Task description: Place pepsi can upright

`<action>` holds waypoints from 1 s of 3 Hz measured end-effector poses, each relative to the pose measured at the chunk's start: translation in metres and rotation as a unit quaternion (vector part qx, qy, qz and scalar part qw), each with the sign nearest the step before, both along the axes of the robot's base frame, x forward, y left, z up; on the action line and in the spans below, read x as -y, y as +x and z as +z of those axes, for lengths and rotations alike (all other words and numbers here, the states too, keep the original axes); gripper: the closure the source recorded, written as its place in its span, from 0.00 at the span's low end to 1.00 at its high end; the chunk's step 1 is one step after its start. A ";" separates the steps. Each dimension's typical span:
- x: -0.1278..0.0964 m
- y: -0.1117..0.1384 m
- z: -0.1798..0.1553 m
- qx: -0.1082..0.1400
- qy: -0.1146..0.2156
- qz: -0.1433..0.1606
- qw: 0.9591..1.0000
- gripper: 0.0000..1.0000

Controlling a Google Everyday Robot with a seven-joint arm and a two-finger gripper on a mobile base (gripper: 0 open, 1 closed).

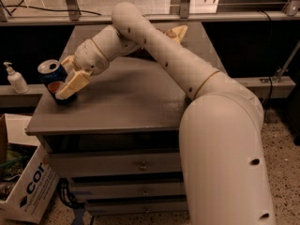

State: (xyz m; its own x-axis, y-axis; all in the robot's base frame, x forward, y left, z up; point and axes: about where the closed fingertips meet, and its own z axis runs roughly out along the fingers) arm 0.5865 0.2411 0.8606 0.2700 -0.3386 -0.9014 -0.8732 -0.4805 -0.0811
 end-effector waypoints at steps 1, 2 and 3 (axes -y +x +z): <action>0.004 -0.001 0.000 -0.001 -0.001 -0.002 1.000 0.00; 0.006 0.000 0.000 -0.001 -0.002 -0.003 1.000 0.00; 0.026 0.004 0.013 0.014 0.002 -0.020 1.000 0.00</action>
Offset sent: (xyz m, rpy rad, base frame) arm 0.0033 -0.0202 0.0047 -0.0091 -0.0032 -0.0246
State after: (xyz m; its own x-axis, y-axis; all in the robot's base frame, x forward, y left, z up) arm 0.5904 0.2152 0.8732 0.2807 -0.3462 -0.8952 -0.8895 -0.4442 -0.1072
